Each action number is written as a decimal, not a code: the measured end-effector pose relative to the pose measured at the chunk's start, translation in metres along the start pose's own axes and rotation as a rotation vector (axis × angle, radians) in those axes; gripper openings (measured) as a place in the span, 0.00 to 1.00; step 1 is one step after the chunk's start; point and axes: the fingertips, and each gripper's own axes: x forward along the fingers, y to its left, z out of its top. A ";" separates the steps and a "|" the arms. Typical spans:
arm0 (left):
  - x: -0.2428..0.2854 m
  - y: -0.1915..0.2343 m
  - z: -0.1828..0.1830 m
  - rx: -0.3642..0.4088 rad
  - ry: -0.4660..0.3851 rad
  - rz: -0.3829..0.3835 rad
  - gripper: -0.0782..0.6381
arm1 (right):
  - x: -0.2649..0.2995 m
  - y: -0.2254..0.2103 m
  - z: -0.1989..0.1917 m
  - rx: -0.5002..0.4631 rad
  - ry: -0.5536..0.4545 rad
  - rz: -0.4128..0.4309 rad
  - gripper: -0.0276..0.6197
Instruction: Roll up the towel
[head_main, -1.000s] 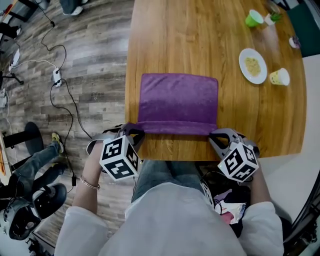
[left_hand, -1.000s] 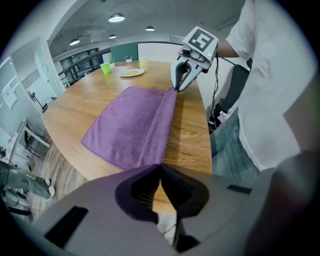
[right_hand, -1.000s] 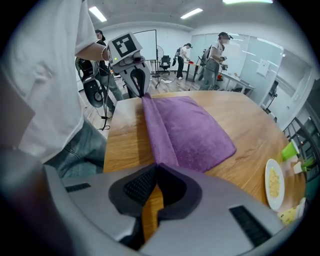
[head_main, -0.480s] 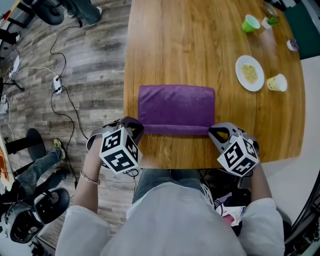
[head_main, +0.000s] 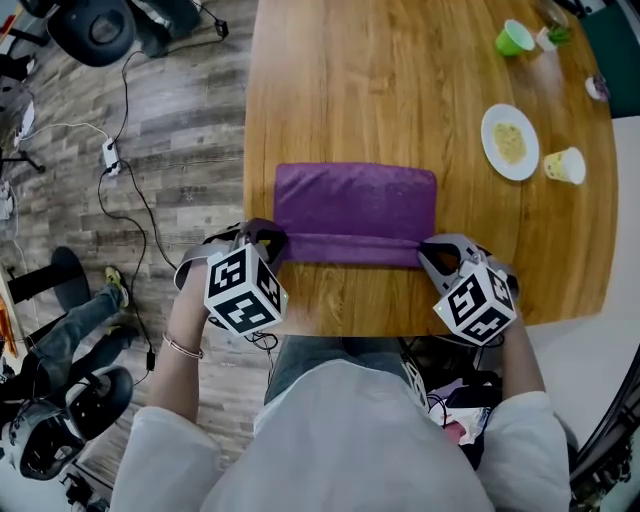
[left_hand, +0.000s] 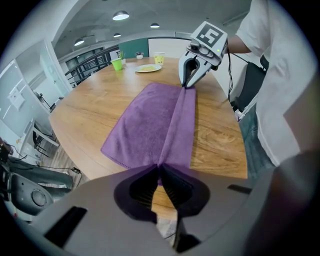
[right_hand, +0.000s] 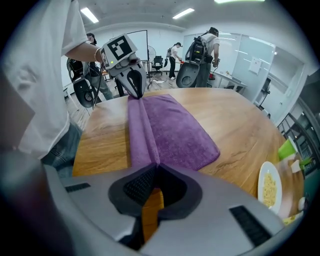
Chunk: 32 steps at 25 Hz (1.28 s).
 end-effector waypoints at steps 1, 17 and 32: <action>0.001 0.001 0.001 -0.002 -0.003 0.007 0.15 | 0.001 -0.001 -0.001 -0.002 0.000 -0.006 0.07; -0.033 -0.029 -0.001 -0.006 -0.098 0.056 0.27 | -0.025 0.024 0.005 -0.051 -0.043 -0.070 0.16; 0.000 -0.036 -0.002 0.085 -0.067 0.077 0.18 | 0.003 0.033 -0.007 -0.165 0.055 -0.098 0.09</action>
